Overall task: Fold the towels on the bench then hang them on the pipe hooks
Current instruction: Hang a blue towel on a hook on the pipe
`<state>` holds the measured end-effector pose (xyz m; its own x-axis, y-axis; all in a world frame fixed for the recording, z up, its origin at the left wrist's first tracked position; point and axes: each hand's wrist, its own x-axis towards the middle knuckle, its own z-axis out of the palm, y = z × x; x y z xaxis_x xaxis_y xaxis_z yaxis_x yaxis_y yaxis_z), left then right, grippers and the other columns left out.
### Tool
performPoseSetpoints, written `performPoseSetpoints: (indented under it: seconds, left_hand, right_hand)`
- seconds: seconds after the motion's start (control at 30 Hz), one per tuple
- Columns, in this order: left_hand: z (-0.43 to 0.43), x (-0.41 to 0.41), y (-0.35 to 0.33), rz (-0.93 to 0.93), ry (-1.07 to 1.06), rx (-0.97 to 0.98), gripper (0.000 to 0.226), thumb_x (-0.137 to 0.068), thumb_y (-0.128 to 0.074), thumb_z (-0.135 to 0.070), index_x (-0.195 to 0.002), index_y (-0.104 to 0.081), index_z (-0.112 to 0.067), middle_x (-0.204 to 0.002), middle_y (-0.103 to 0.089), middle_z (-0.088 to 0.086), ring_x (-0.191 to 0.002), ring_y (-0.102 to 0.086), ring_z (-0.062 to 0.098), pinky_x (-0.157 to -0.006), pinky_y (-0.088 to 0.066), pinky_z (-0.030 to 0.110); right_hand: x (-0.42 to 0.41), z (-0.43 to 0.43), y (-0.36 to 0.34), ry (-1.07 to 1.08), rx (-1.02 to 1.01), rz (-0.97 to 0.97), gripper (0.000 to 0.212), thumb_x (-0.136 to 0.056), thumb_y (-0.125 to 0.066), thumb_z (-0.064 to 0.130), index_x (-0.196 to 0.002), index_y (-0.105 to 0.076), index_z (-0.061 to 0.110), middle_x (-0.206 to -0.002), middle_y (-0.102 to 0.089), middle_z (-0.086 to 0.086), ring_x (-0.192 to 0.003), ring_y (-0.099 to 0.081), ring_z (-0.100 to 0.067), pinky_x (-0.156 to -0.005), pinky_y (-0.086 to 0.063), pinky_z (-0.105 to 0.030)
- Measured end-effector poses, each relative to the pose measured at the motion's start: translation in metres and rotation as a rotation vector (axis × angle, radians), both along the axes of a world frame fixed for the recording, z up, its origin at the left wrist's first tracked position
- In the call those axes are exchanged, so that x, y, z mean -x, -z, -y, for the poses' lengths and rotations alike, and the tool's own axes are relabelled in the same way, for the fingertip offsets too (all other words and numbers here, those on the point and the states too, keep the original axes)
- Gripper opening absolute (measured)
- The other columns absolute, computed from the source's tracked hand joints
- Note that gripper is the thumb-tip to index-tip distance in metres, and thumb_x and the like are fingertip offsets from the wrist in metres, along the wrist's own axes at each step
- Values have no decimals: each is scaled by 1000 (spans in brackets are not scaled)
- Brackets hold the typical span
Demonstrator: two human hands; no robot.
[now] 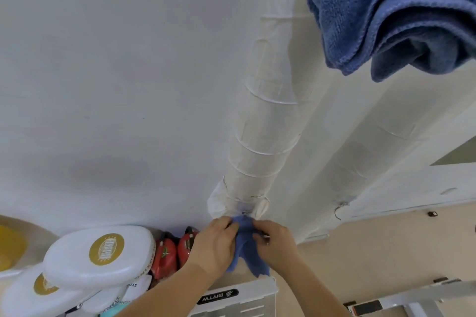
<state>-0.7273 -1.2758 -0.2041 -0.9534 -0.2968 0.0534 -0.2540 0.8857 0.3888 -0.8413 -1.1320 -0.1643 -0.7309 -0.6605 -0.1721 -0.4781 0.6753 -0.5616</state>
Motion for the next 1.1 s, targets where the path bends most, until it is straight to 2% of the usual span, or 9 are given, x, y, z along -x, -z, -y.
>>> performPoseSetpoints:
  seconds: [0.07,0.17,0.27,0.33,0.43,0.6,0.67,0.83,1.1]
  left_hand:
    - [-12,-5,-4,-35,-46,-74,40,-86,-56,-41,-115,-73,-19,-108,-73,-5,-90,-73,15,-78,-61,26]
    - [-26,-7,-13,31,-95,-175,54,-102,-43,-39,-150,-43,-16,-138,-58,-1,-121,-60,17,-107,-46,27]
    - [-27,-2,-13,45,-154,-281,37,-105,-43,-32,-137,-52,-19,-123,-65,2,-114,-63,18,-101,-48,32]
    - [-21,6,-10,112,-154,-246,25,-102,-49,-29,-123,-59,-19,-117,-68,2,-109,-65,19,-98,-50,32]
    - [-18,13,-10,229,-174,-221,27,-99,-57,-24,-125,-61,-17,-121,-69,2,-113,-65,20,-99,-50,32]
    - [-24,13,-5,156,-269,-243,18,-101,-50,-26,-114,-62,-21,-112,-68,-3,-105,-66,15,-91,-51,26]
    - [-28,12,-10,89,-300,-209,20,-102,-50,-30,-115,-62,-23,-114,-65,-6,-104,-64,16,-84,-46,25]
    - [-26,12,-23,88,-311,-159,21,-99,-51,-32,-115,-64,-24,-116,-65,-4,-105,-62,19,-83,-46,30]
    - [-18,-1,-25,1,-233,-109,45,-91,-51,-51,-130,-56,-30,-128,-61,-10,-120,-54,14,-104,-40,29]
  right_hand:
    - [-2,-5,-6,-31,50,96,30,-88,-67,14,-118,-71,15,-107,-74,-2,-99,-66,-18,-88,-47,-20]
    - [-5,-6,-7,-67,3,170,46,-88,-67,17,-133,-60,27,-109,-65,14,-106,-62,-9,-85,-40,0]
    - [-5,-5,1,-5,31,147,50,-87,-64,8,-132,-63,29,-100,-61,24,-103,-63,-8,-78,-38,5]
    - [-4,-2,1,16,24,146,44,-86,-64,6,-125,-67,26,-97,-66,15,-98,-64,-11,-80,-42,0]
    - [-6,2,5,35,-13,133,41,-88,-66,9,-127,-66,22,-110,-72,4,-105,-68,-16,-91,-46,-12]
    - [-16,9,17,157,67,97,42,-82,-65,2,-116,-73,25,-87,-62,24,-82,-60,2,-72,-38,4]
    - [-16,11,20,153,46,64,40,-80,-65,4,-114,-74,24,-95,-65,18,-91,-61,-6,-74,-38,2]
    - [-14,7,20,68,-76,-37,47,-82,-67,18,-128,-63,30,-123,-61,7,-116,-56,-17,-90,-49,-27]
    - [-9,0,5,-26,-5,-99,63,-77,-68,37,-136,-51,26,-135,-52,10,-128,-48,-14,-108,-41,-26]
